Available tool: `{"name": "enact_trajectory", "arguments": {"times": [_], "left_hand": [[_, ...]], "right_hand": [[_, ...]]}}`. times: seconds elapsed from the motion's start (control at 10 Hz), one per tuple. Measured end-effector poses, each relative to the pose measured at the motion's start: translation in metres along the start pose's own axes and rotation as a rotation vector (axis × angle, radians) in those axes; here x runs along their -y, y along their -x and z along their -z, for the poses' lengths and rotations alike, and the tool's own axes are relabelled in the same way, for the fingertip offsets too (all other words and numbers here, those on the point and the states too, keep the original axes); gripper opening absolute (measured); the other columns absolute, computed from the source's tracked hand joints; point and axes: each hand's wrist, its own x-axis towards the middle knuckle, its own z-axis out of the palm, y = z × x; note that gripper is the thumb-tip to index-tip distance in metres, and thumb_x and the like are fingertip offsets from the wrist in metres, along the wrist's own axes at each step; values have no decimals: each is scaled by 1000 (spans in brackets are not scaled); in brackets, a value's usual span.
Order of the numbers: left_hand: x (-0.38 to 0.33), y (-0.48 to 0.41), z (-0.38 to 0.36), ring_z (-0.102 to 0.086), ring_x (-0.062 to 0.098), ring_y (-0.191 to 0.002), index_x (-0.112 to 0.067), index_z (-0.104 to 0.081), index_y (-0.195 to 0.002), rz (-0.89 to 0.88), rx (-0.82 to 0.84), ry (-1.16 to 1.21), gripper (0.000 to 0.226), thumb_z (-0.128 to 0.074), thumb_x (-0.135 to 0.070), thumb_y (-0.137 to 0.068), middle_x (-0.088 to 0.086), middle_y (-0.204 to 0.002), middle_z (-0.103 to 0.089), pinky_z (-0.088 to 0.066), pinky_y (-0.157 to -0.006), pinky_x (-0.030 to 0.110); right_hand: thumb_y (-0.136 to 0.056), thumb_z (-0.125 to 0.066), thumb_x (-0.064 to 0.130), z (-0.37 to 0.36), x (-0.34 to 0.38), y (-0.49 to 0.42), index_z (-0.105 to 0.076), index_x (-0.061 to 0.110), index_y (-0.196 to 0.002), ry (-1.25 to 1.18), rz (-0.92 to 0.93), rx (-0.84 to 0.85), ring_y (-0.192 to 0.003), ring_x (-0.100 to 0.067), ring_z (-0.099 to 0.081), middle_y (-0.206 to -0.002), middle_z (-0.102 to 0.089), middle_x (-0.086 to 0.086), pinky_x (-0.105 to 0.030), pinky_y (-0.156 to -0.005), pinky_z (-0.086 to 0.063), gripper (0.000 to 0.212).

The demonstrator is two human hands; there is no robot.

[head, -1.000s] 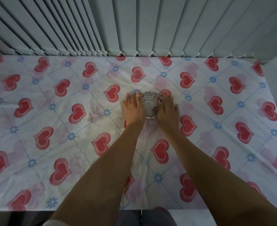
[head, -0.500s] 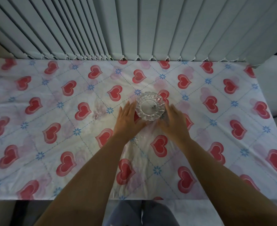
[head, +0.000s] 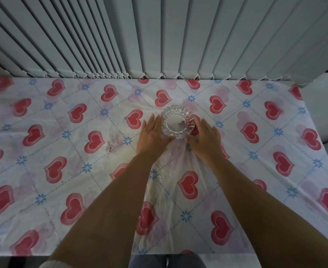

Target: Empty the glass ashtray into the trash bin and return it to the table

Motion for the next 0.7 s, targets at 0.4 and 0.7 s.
{"name": "enact_trajectory", "arguments": {"times": [0.4, 0.7], "left_hand": [[-9, 10, 26, 2, 18, -153, -15, -9, -156, -12, 97, -152, 80, -30, -61, -95, 4, -166, -7, 0, -125, 39], [-57, 32, 82, 6, 19, -153, -14, -3, -157, -17, 39, -337, 64, -9, -47, -102, 5, -166, 1, 3, -124, 38]], "right_hand": [[-96, -35, 38, 25, 9, 16, -28, 20, -149, -13, 7, 12, -143, -25, -36, -152, -43, -4, -48, -122, -22, 56], [-104, -27, 33, 85, 27, 33, -25, 10, -153, 159, 137, -134, -151, -29, -21, -162, -25, -12, -47, -123, -18, 54]]}}
